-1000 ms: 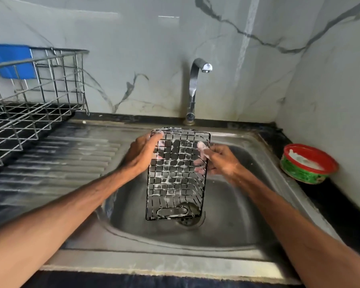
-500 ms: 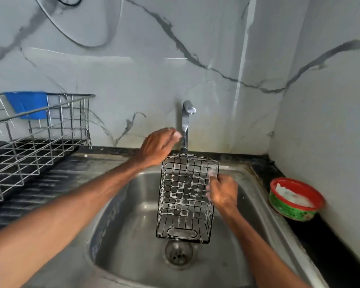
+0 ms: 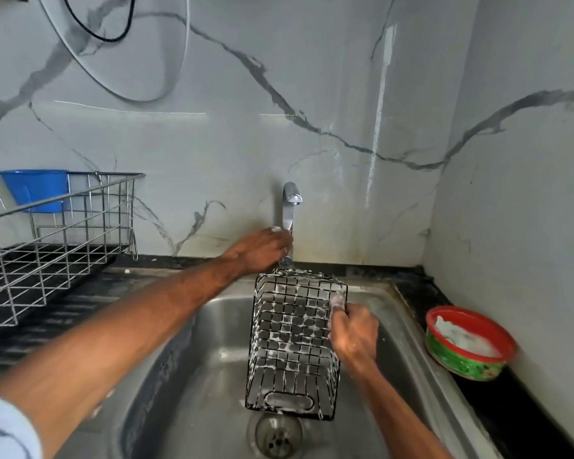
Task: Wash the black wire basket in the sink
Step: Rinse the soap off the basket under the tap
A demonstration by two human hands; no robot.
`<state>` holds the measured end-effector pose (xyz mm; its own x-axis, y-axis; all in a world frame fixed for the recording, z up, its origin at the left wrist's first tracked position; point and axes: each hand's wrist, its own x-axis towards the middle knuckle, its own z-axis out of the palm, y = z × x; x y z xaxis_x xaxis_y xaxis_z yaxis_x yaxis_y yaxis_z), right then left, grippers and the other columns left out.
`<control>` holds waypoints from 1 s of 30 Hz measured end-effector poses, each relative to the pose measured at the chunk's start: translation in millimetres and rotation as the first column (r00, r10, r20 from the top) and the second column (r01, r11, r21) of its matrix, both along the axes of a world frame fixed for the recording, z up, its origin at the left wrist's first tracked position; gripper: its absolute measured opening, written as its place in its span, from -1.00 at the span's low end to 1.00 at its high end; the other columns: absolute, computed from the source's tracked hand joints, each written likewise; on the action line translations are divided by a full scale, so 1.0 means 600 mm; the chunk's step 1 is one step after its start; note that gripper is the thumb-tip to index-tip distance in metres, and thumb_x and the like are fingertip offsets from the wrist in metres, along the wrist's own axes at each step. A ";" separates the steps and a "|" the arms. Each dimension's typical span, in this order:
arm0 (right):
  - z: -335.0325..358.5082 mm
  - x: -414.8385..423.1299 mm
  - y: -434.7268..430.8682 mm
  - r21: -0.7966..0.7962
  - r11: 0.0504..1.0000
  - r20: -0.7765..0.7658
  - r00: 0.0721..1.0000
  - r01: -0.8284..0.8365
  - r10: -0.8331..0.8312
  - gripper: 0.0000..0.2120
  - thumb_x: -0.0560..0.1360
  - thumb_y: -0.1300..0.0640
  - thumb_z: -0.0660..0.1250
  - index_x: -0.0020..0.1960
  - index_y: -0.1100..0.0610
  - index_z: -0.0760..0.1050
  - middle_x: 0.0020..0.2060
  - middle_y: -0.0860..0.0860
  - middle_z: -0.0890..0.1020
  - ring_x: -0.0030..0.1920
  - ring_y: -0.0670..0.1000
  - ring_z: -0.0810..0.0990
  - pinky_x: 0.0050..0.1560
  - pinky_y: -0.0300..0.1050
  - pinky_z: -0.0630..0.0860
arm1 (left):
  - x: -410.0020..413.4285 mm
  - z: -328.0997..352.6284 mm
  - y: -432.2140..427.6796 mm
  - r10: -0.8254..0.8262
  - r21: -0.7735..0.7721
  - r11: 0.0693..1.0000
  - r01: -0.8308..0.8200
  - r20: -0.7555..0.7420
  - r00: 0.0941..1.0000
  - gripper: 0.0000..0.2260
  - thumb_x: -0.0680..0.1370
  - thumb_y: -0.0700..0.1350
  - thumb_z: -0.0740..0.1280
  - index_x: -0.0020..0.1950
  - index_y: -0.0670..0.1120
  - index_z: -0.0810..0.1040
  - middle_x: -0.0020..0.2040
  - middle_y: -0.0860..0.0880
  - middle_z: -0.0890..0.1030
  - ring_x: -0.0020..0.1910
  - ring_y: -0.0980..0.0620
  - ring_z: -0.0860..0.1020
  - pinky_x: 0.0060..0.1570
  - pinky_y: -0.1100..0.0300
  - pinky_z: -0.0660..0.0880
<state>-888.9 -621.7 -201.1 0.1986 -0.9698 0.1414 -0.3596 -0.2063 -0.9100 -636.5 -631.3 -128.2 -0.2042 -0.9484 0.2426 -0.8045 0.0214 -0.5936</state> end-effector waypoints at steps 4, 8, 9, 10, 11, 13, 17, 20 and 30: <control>-0.002 0.001 0.000 0.023 1.000 0.023 1.000 -0.004 0.004 -0.69 0.67 0.04 0.24 -0.22 0.13 0.49 -0.37 0.03 0.56 -0.48 -0.04 0.48 -0.53 -0.23 0.40 | 0.019 -0.040 0.024 0.062 -0.035 0.998 -0.059 0.093 0.994 -0.42 0.65 -0.38 0.20 0.66 -0.19 0.15 0.67 -0.20 0.16 0.64 -0.13 0.19 0.62 -0.01 0.08; -0.001 0.001 0.004 0.006 1.000 0.023 1.000 -0.019 0.019 -0.70 0.66 0.07 0.25 -0.22 0.12 0.48 -0.38 0.02 0.55 -0.49 -0.06 0.46 -0.58 -0.31 0.34 | 0.020 -0.056 0.053 0.129 0.030 0.991 -0.128 -0.004 0.992 -0.36 0.67 -0.40 0.05 0.70 -0.17 -0.13 0.70 -0.20 -0.03 0.68 -0.11 0.03 0.65 -0.01 0.00; -0.001 0.002 0.005 0.002 1.000 0.012 1.000 -0.026 0.026 -0.72 0.66 0.08 0.25 -0.20 0.14 0.50 -0.37 0.02 0.56 -0.49 -0.07 0.46 -0.59 -0.32 0.34 | 0.024 -0.058 0.055 0.133 0.026 0.991 -0.132 -0.029 0.991 -0.37 0.69 -0.38 0.06 0.70 -0.15 -0.14 0.70 -0.20 -0.02 0.68 -0.12 0.04 0.65 -0.02 0.01; -0.002 0.003 0.007 0.002 0.999 0.001 0.999 -0.034 0.034 -0.74 0.66 0.09 0.25 -0.16 0.16 0.53 -0.36 0.03 0.57 -0.49 -0.07 0.46 -0.59 -0.34 0.34 | 0.029 -0.061 0.058 0.137 0.021 0.991 -0.136 -0.056 0.989 -0.38 0.70 -0.35 0.07 0.70 -0.15 -0.14 0.69 -0.20 0.00 0.67 -0.12 0.06 0.64 -0.03 0.03; -0.002 0.005 0.008 0.001 0.999 -0.008 0.999 -0.040 0.040 -0.77 0.66 0.11 0.26 -0.12 0.19 0.55 -0.35 0.03 0.57 -0.48 -0.08 0.47 -0.59 -0.35 0.34 | 0.034 -0.061 0.059 0.146 0.026 0.989 -0.144 -0.060 0.987 -0.39 0.71 -0.33 0.08 0.70 -0.15 -0.13 0.69 -0.21 0.01 0.67 -0.13 0.08 0.63 -0.03 0.04; -0.003 0.010 0.011 0.001 0.999 -0.018 0.999 -0.044 0.044 -0.80 0.65 0.13 0.27 -0.06 0.21 0.58 -0.32 0.04 0.60 -0.48 -0.09 0.48 -0.58 -0.36 0.34 | 0.044 -0.063 0.067 0.139 0.033 0.990 -0.137 -0.055 0.989 -0.38 0.70 -0.32 0.11 0.70 -0.15 -0.12 0.69 -0.20 0.01 0.67 -0.14 0.08 0.62 -0.05 0.03; -0.003 0.014 0.015 0.005 0.999 -0.034 0.999 -0.041 0.041 -0.86 0.63 0.16 0.31 -0.02 0.19 0.59 -0.28 0.05 0.64 -0.46 -0.10 0.51 -0.55 -0.36 0.36 | 0.063 -0.064 0.098 0.027 0.004 1.000 -0.026 -0.125 0.992 -0.35 0.63 -0.39 0.16 0.69 -0.13 0.04 0.67 -0.17 0.14 0.64 -0.13 0.19 0.63 -0.05 0.13; -0.003 0.015 0.016 0.024 0.999 -0.062 0.997 -0.040 0.041 -0.88 0.63 0.16 0.31 -0.02 0.17 0.59 -0.26 0.05 0.64 -0.41 -0.08 0.55 -0.50 -0.33 0.39 | 0.054 -0.059 0.107 0.002 -0.013 1.000 -0.008 -0.400 0.916 -0.52 0.66 -0.38 0.15 0.60 -0.19 0.32 0.41 -0.28 0.55 0.17 -0.11 0.68 0.20 0.08 0.63; 0.006 0.006 0.012 0.106 0.993 -0.006 0.999 0.042 -0.041 -0.72 0.63 0.01 0.31 -0.09 0.19 0.62 -0.30 0.04 0.63 -0.45 -0.10 0.47 -0.58 -0.37 0.30 | -0.114 -0.028 0.096 -0.073 -0.105 0.994 -0.034 -0.858 0.508 -0.78 0.70 -0.21 0.27 0.29 -0.19 0.62 0.22 -0.12 0.69 -0.06 0.07 0.70 0.09 0.19 0.62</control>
<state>-885.1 -614.6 -197.2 0.1581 -0.9868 0.0361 -0.3696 -0.0931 -0.9245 -704.6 -573.9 -145.2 0.1375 -0.9076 0.3966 -0.9204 0.0310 0.3898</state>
